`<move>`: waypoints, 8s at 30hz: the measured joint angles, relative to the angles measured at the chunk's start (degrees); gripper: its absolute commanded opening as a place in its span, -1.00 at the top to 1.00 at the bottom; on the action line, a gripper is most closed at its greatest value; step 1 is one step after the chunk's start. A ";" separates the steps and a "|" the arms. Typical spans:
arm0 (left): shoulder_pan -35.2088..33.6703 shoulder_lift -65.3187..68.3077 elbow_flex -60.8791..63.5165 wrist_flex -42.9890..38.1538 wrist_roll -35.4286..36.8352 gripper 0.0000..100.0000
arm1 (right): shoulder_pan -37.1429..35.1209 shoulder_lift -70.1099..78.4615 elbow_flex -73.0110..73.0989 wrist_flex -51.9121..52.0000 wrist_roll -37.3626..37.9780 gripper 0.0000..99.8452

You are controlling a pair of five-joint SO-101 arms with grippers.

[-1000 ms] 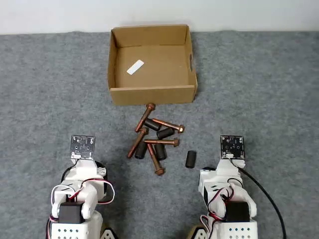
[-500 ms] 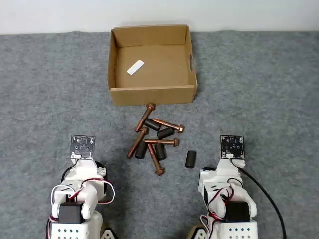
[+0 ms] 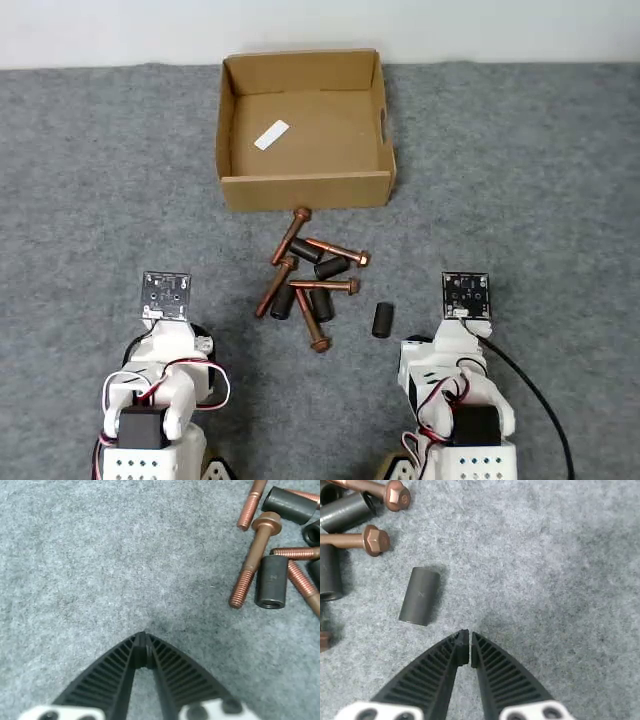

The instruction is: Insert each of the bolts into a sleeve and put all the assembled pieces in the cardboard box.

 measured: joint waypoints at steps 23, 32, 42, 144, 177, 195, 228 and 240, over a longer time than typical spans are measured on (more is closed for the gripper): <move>0.00 0.00 0.00 0.00 0.00 0.99 | -4.22 12.40 -32.88 1.32 2.02 0.98; 0.00 0.00 0.00 0.00 0.00 0.99 | -4.92 55.21 -64.88 21.27 12.66 0.98; 0.00 0.00 0.00 0.00 0.00 0.99 | -7.30 91.34 -77.19 29.45 12.22 0.88; -0.97 0.00 -1.49 0.00 -5.54 0.99 | -4.13 72.97 -81.76 29.36 1.23 0.98; 11.96 91.43 -82.99 17.76 -16.62 0.99 | 1.93 61.27 -77.01 29.71 1.14 0.98; 16.53 134.77 -120.79 17.76 -16.53 0.99 | 2.02 46.86 -65.76 29.71 1.14 0.98; 17.49 153.93 -140.57 15.21 -15.03 0.83 | 2.02 46.86 -65.76 29.71 1.14 0.98; 17.49 159.56 -143.03 14.95 -14.68 0.88 | 2.02 46.86 -65.76 29.71 1.14 0.98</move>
